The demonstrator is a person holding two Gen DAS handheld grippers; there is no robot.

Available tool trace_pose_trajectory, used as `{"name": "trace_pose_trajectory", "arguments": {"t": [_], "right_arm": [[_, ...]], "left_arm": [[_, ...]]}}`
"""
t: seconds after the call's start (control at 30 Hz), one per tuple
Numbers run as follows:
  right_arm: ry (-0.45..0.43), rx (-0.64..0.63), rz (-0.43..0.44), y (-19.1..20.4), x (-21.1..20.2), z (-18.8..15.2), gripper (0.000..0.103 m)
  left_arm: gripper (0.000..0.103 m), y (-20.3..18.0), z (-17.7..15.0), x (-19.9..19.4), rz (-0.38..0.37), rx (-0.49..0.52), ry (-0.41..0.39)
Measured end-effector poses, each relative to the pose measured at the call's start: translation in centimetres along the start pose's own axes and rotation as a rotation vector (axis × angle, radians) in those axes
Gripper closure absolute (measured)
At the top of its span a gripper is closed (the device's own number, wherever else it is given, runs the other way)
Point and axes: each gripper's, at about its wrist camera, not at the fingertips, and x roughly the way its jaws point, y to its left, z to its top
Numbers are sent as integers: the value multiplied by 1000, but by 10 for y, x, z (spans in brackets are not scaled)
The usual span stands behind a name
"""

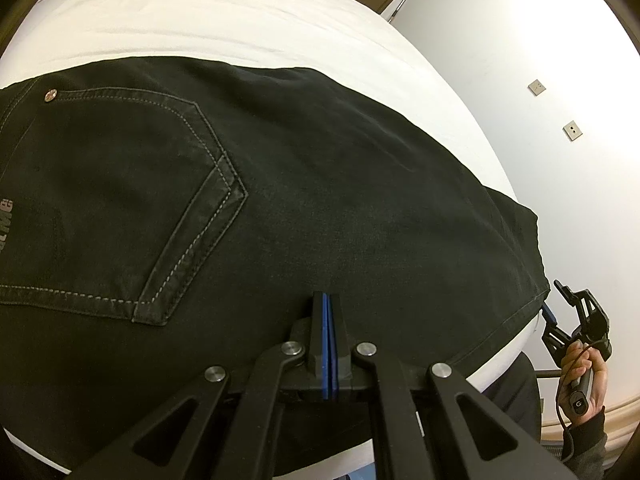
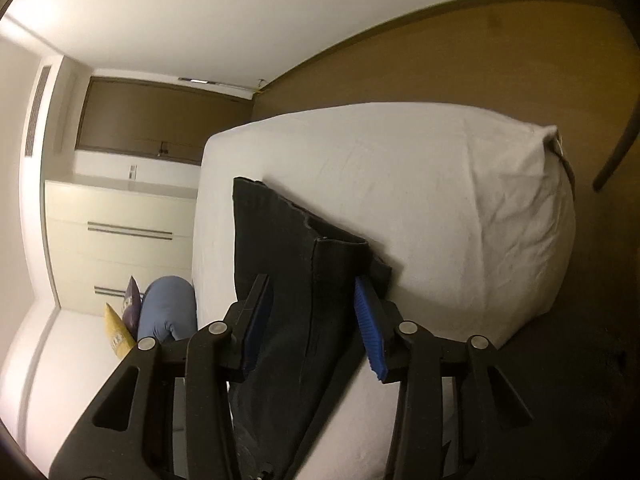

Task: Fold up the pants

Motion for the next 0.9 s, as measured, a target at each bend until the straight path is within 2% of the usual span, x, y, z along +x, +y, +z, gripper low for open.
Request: {"name": "trace_pose_trajectory", "arguments": {"t": [0.1, 0.17, 0.23, 0.5, 0.67, 0.8, 0.9], "right_arm": [[-6, -6, -14, 10, 10, -9, 64], [9, -15, -19, 15, 22, -15, 71], [23, -24, -35, 19, 37, -18, 101], [-12, -10, -67, 14, 21, -26, 102], [-11, 11, -61, -1, 31, -28, 103], [-25, -55, -79, 18, 14, -29, 103], [-10, 11, -77, -1, 31, -27, 103]], "left_arm": [[98, -1, 0, 1, 0, -1, -1], [98, -1, 0, 1, 2, -2, -2], [98, 0, 0, -1, 2, -1, -2], [98, -7, -3, -11, 51, 42, -1], [98, -6, -3, -13, 55, 38, -1], [90, -10, -4, -19, 68, 68, -25], [90, -12, -5, -17, 84, 93, -26]]}}
